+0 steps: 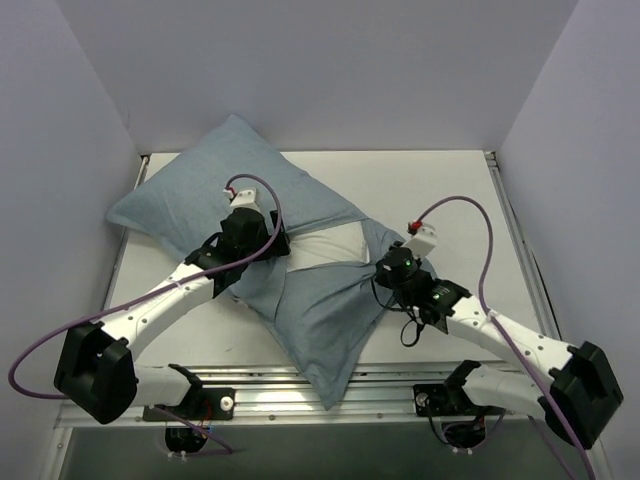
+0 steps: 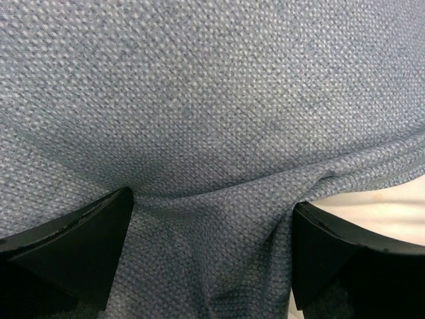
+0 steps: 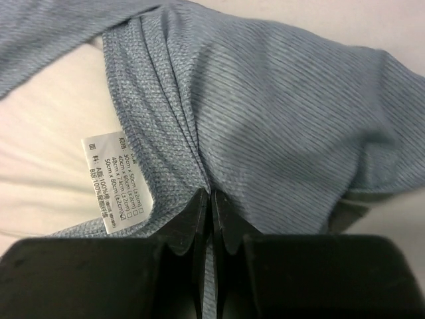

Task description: Remove the pillowcase from the pillow

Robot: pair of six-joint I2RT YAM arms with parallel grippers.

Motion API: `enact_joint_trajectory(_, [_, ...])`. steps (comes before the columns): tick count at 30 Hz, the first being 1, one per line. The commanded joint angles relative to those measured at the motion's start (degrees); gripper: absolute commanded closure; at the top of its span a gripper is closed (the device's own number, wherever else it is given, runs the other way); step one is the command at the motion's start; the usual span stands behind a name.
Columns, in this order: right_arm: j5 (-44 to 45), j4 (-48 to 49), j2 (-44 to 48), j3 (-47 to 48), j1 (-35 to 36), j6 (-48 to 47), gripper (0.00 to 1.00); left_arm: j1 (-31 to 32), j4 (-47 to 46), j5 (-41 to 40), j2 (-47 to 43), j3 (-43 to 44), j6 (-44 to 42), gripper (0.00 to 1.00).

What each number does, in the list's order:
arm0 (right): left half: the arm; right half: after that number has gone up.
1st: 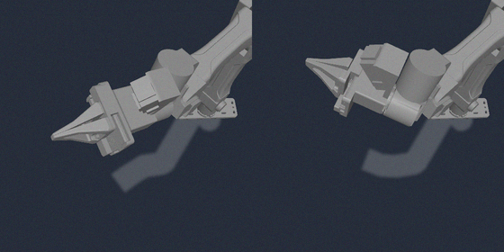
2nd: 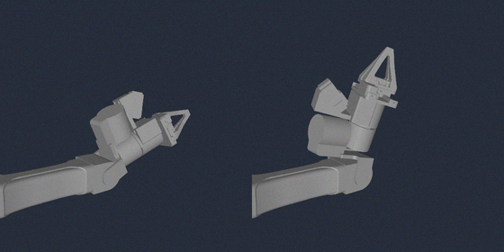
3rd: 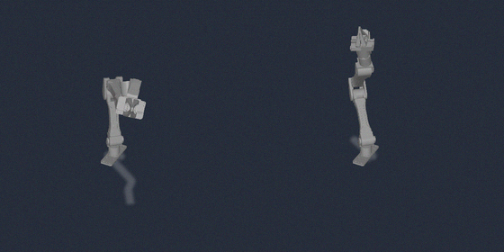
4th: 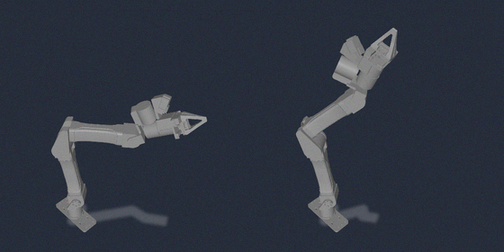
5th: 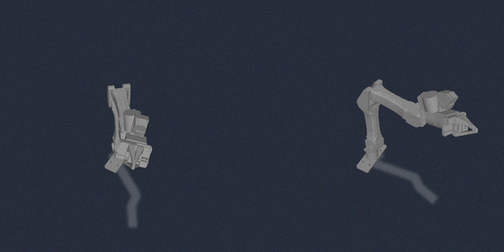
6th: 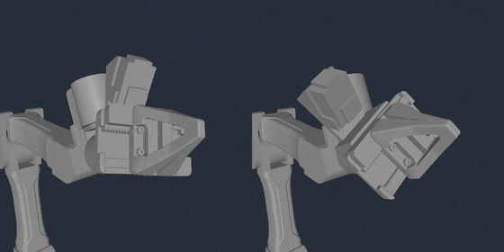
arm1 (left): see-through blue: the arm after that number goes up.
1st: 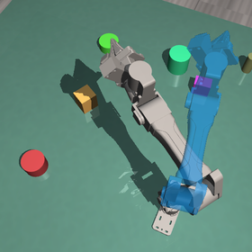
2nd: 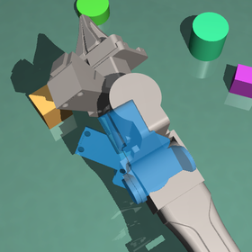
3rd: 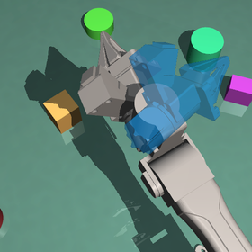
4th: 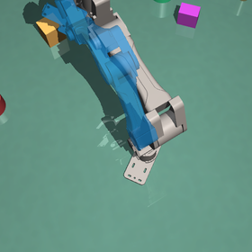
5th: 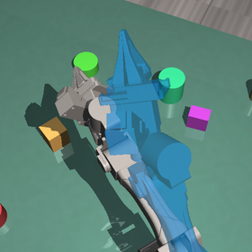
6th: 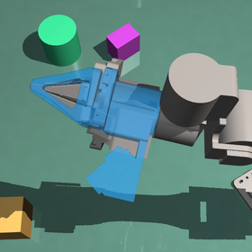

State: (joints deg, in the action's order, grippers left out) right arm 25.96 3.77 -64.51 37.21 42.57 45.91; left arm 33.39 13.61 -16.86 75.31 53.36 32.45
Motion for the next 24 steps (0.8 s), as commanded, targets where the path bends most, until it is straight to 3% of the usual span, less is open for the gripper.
enact_joint_trajectory(1, [0.5,-15.8,6.0,-5.0,-5.1,-0.5,1.00,-2.7,6.3,0.2,1.2,-3.1,2.0,0.03])
enact_joint_trajectory(6, [-4.0,-18.4,8.6,-5.7,-10.1,0.7,1.00,-4.4,7.0,-0.1,-0.4,-2.7,1.9,0.03])
enact_joint_trajectory(11, [-17.0,-13.8,10.1,-10.4,-21.0,-1.3,1.00,-6.4,7.8,0.4,-2.3,-2.7,1.6,0.03])
enact_joint_trajectory(14, [-20.9,-8.7,12.6,-10.2,-21.8,-2.9,1.00,-5.6,7.8,9.0,-2.8,-0.3,-1.3,0.03])
enact_joint_trajectory(17, [-23.9,-2.6,11.5,-8.9,-21.8,-4.3,1.00,-1.2,9.2,16.6,-3.1,4.5,-4.7,0.04])
enact_joint_trajectory(24, [-27.3,4.0,3.4,-5.0,-21.9,-7.1,1.00,12.3,9.3,14.0,-4.5,14.2,-18.0,0.05])
